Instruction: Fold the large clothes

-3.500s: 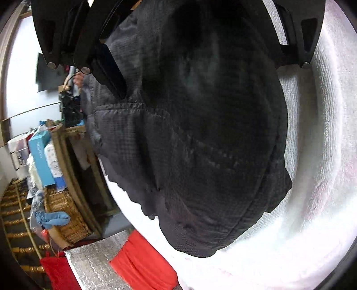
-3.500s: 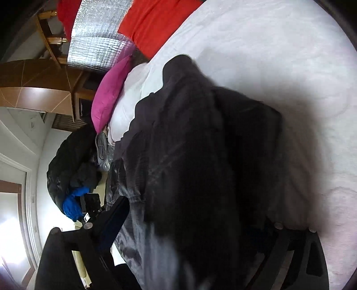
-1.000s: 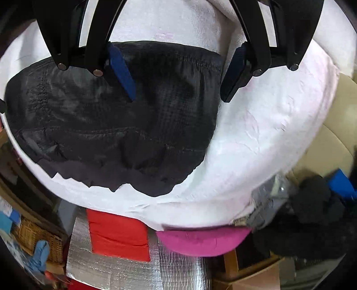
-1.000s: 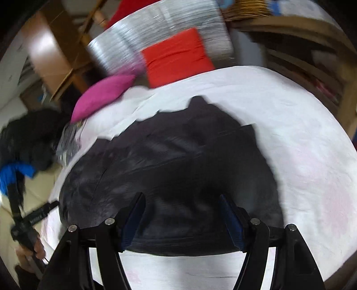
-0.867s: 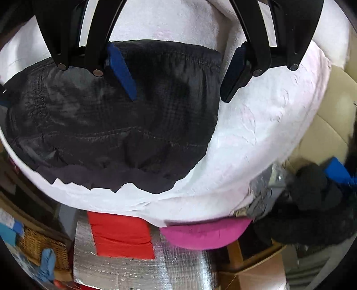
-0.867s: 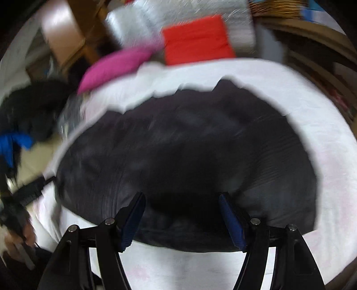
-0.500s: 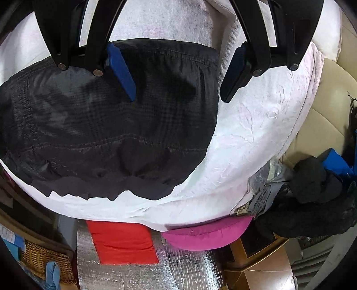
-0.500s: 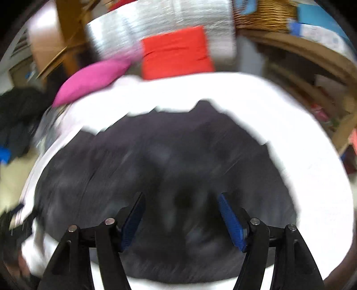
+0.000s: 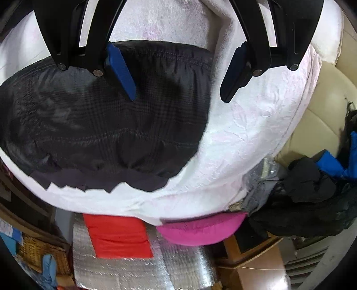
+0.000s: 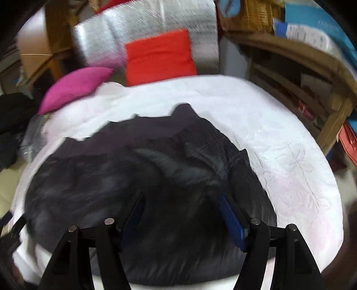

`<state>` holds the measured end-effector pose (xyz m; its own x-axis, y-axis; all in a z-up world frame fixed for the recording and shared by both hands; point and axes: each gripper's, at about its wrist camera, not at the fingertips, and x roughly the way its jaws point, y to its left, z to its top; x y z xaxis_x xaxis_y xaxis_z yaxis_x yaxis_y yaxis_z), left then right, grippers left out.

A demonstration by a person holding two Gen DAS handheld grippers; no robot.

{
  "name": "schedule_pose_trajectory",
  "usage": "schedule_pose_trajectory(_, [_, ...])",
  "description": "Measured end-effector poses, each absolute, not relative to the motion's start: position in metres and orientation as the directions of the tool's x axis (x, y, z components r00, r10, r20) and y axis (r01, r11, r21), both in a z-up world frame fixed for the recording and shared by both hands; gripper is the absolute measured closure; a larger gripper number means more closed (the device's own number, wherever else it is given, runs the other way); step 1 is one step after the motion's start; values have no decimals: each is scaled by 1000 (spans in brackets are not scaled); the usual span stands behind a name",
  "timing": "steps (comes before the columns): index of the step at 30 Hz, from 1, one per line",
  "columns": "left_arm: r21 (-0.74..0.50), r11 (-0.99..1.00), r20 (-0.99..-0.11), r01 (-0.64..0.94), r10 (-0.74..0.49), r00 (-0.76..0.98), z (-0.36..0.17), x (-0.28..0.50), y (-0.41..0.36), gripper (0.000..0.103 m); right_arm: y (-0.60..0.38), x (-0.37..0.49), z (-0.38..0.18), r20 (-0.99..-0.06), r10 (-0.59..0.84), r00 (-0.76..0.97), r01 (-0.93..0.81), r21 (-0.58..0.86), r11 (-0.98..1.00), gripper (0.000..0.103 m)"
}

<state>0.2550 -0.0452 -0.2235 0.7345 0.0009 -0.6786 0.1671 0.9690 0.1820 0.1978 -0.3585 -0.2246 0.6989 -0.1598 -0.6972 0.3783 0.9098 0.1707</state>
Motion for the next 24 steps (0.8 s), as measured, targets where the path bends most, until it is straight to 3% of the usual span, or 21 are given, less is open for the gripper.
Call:
schedule_pose_trajectory(7, [137,984,-612,115,-7,791,-173,200,-37,19,-296,107,-187,-626,-161,763,340,178,923,29])
schedule_pose_trajectory(15, [138,985,-439,101,-30,898,-93,107,-27,5,-239,38,-128,-503,-252,826,350,109,930,27])
schedule_pose_trajectory(24, [163,983,-299,80,-28,954,-36,17,-21,0,-213,-38,-68,-411,-247,878,338,162,927,27])
